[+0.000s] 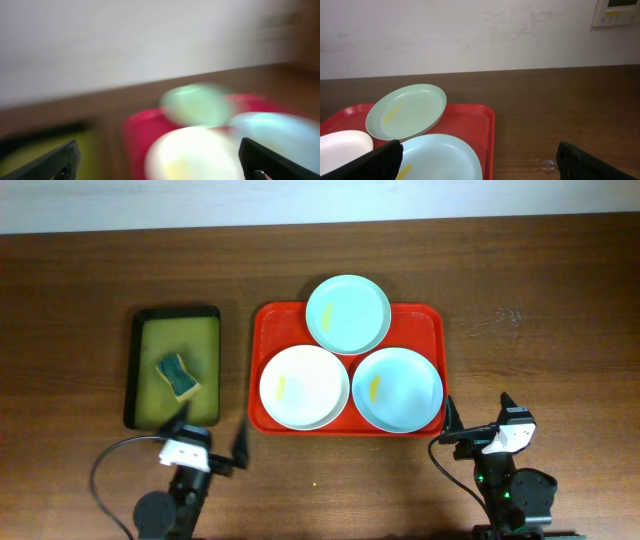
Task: Clean dirty plates on tray and stack at the side
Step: 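Move the left gripper over the green-yellow sponge on the black tray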
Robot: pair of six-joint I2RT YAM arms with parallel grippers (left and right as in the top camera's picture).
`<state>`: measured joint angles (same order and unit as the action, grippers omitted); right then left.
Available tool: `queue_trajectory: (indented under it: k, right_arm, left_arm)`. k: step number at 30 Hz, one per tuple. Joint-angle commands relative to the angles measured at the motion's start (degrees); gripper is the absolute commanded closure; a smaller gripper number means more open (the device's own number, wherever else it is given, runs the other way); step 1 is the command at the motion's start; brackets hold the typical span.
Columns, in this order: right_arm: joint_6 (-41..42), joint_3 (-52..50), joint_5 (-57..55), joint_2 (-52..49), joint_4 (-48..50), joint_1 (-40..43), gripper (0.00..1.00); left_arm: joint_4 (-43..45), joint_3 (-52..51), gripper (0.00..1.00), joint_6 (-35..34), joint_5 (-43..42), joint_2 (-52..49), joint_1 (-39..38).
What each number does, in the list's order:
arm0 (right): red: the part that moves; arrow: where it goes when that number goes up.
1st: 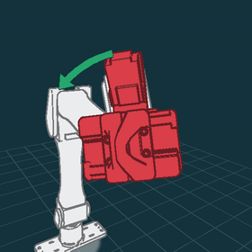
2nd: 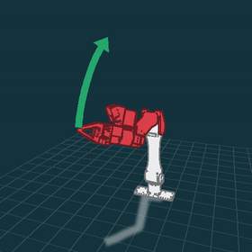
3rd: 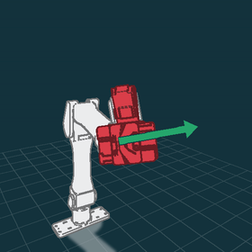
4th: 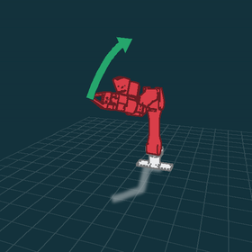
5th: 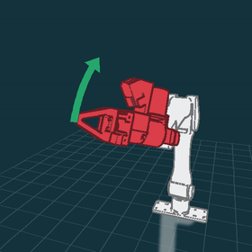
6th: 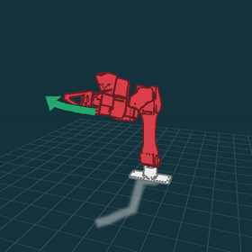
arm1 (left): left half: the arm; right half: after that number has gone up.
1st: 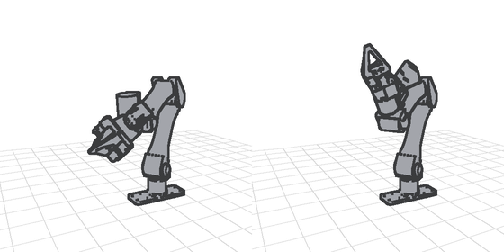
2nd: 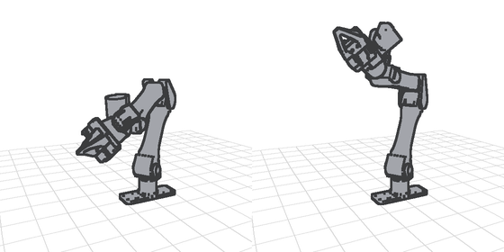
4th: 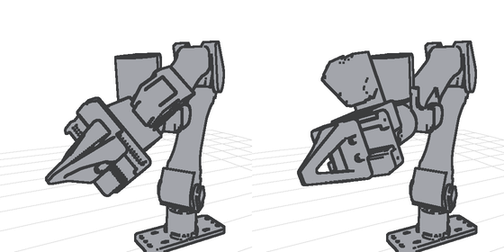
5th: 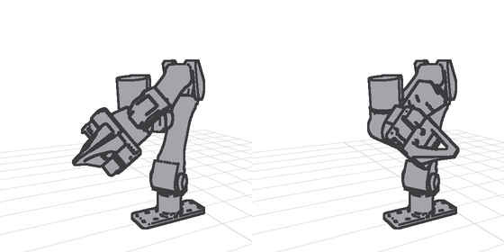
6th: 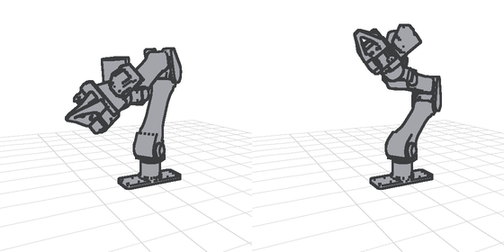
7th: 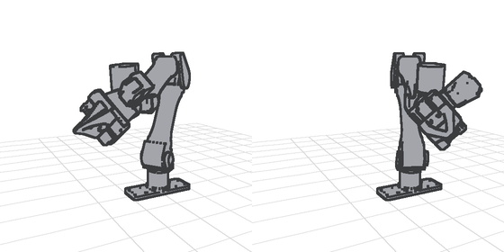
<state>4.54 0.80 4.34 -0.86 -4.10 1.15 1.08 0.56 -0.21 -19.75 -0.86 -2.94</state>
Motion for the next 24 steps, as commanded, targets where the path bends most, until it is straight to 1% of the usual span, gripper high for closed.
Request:
queue_trajectory:
  k: [1,3,4,5,6,7,8,9,10,11,12,13,14,15,17,18,20,22,23,24]
  right_arm:
    - [0.17,-0.48,-0.46,0.02,-0.02,0.44,0.01]
    - [0.17,-0.48,-0.46,0.02,-0.02,0.44,0.01]
    - [0.17,-0.48,-0.46,0.02,-0.02,0.44,0.01]
    - [0.17,-0.48,-0.48,0.02,-0.02,0.44,0.01]
    - [0.17,-0.48,-0.46,0.02,-0.02,0.44,0.01]
    - [0.17,-0.48,-0.46,0.02,-0.02,0.44,0.02]
    - [0.17,-0.48,-0.48,0.02,-0.02,0.44,0.01]
    - [0.17,-0.48,-0.48,0.02,-0.02,0.44,0.01]
    - [0.17,-0.48,-0.46,0.02,-0.02,0.44,0.01]
    - [0.17,-0.48,-0.48,0.02,-0.02,0.44,0.01]
    - [0.17,-0.48,-0.46,0.02,-0.02,0.44,0.01]
    - [0.17,-0.48,-0.46,0.02,-0.02,0.44,0.01]
    - [0.17,-0.48,-0.48,0.02,-0.02,0.44,0.01]
    - [0.17,-0.48,-0.46,0.02,-0.02,0.44,0.01]
    - [0.17,-0.48,-0.48,0.02,-0.02,0.44,0.01]
    - [0.17,-0.48,-0.46,0.02,-0.02,0.44,0.01]
    - [0.17,-0.48,-0.48,0.02,-0.02,0.44,0.02]
    - [0.17,-0.48,-0.46,0.02,-0.02,0.44,0.01]
    - [0.17,-0.48,-0.46,0.02,-0.02,0.44,0.01]
    - [0.17,-0.48,-0.48,0.02,-0.02,0.44,0.01]
  left_arm:
    - [8.17,-0.02,0.0,-0.39,-43.45,0.35,-0.04]
    - [18.01,0.04,0.01,-1.46,-48.61,0.35,-0.04]
    - [30.62,0.39,0.01,-7.54,-50.49,0.35,-0.04]
    - [41.68,0.83,0.01,-12.11,-49.64,0.35,-0.04]
    - [48.54,1.38,0.01,-14.19,-47.65,0.35,0.02]
    - [52.28,2.08,0.01,-15.19,-44.89,0.35,0.02]
    - [53.24,3.37,0.01,-15.63,-41.09,0.35,0.02]
    - [51.52,5.05,0.01,-15.61,-37.97,0.24,0.02]
    - [45.57,8.09,0.01,-15.32,-34.07,-0.17,0.02]
    - [39.6,10.64,0.01,-14.21,-32.13,-0.74,0.02]
    - [30.51,14.36,0.01,-11.54,-30.93,-1.73,0.15]
    - [17.51,19.41,0.01,-7.34,-29.29,-3.5,0.55]
    - [1.18,26.34,0.01,-2.45,-25.14,-6.73,1.11]
    - [-8.09,30.86,0.01,2.21,-22.82,-9.49,1.38]
    - [-26.03,41.7,0.01,14.53,-17.4,-17.38,1.4]
    - [-30.71,45.64,0.01,17.59,-15.41,-20.57,1.4]
    - [-34.8,50.49,0.01,17.88,-16.22,-24.72,1.33]
    - [-34.38,52.65,0.01,17.9,-17.35,-27.56,1.36]
    - [-33.55,52.65,0.01,17.88,-16.06,-28.13,1.36]
    - [-33.29,52.78,0.01,16.68,-12.63,-28.89,1.36]
